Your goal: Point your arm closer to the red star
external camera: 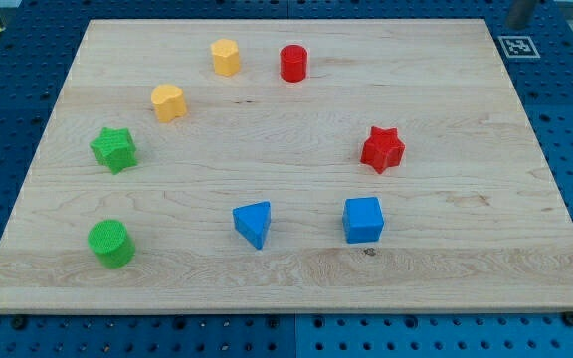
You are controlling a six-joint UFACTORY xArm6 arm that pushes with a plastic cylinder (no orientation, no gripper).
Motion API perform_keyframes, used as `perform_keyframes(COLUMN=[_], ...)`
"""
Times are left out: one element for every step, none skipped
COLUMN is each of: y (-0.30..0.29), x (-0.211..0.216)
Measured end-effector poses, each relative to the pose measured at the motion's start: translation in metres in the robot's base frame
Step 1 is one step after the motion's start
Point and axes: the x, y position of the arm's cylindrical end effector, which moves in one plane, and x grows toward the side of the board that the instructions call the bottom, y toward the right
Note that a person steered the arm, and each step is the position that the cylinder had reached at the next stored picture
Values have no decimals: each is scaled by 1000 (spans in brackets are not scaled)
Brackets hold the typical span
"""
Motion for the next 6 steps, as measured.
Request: perform_keyframes(y=[1,1,1,1,1,1], x=[0,0,0,23,35,35])
